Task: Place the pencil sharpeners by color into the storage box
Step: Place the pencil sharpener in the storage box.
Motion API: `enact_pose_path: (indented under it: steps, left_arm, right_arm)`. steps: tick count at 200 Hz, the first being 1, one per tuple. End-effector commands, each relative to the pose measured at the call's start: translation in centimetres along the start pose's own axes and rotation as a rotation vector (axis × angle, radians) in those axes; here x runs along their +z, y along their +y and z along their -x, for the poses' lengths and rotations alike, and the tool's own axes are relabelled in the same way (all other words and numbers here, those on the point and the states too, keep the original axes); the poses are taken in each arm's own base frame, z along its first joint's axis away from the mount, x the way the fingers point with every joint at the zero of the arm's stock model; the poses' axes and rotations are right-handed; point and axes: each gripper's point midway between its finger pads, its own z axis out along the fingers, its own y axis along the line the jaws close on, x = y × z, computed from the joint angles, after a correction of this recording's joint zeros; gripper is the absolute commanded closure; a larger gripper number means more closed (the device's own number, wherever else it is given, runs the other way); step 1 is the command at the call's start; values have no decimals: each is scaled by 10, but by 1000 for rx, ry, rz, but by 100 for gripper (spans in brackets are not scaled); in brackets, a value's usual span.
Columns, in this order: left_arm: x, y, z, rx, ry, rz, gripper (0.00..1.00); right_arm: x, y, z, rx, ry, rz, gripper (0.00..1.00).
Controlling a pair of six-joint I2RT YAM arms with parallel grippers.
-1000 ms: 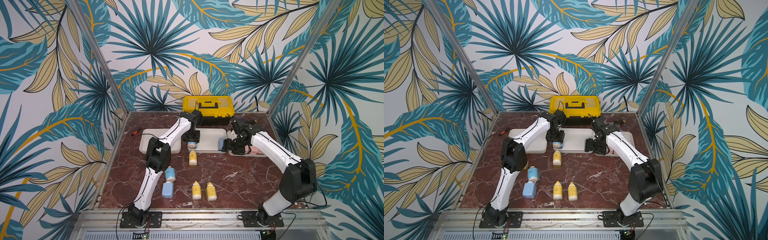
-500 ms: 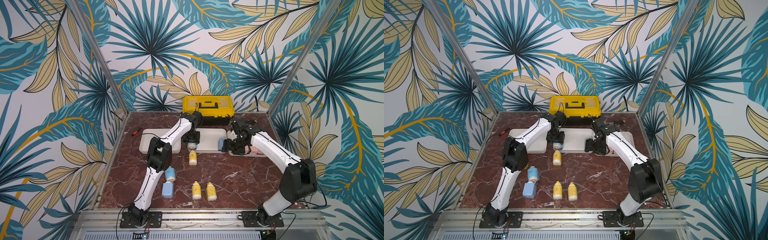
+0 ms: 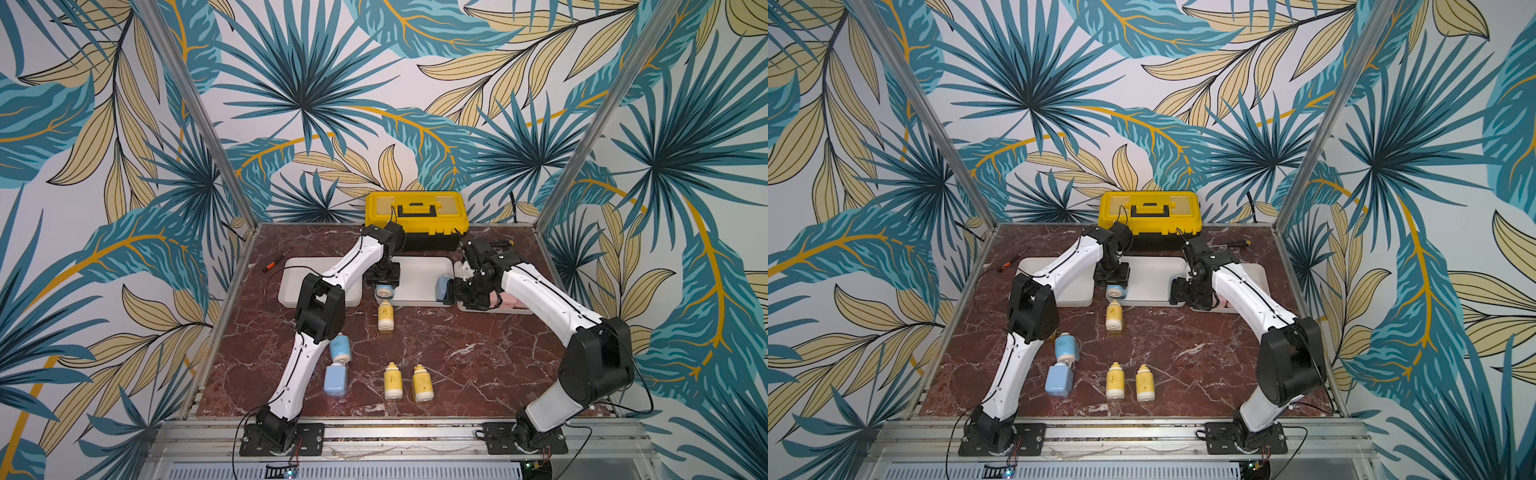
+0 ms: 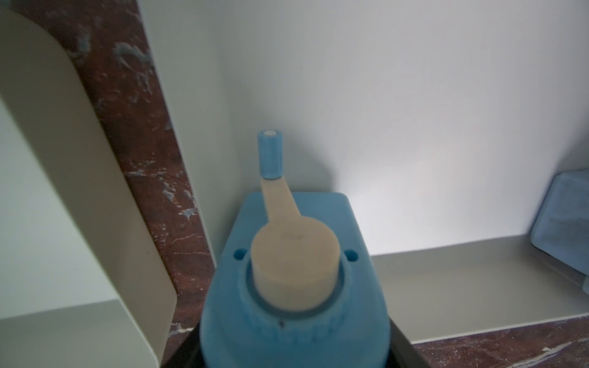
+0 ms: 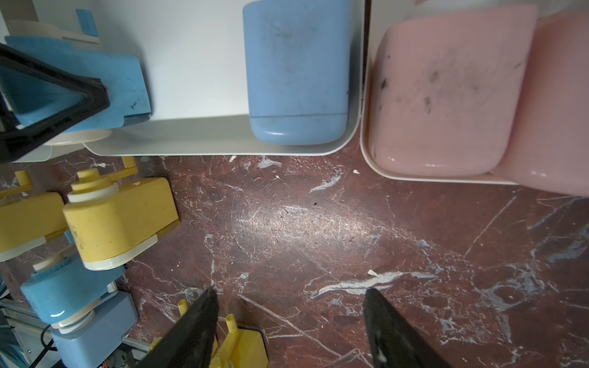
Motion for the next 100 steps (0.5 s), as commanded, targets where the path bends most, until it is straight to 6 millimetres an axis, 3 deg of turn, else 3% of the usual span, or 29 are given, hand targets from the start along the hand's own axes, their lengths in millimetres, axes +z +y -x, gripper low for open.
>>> enact_pose_path:
  steps: [1, 100]
  left_arm:
    - [5, 1, 5, -15, 1, -4, 41]
    - [-1, -2, 10, -17, -19, -18, 25]
  right_arm:
    - [5, -5, -6, 15, 23, -10, 26]
    - [5, -5, -8, 18, 27, -3, 26]
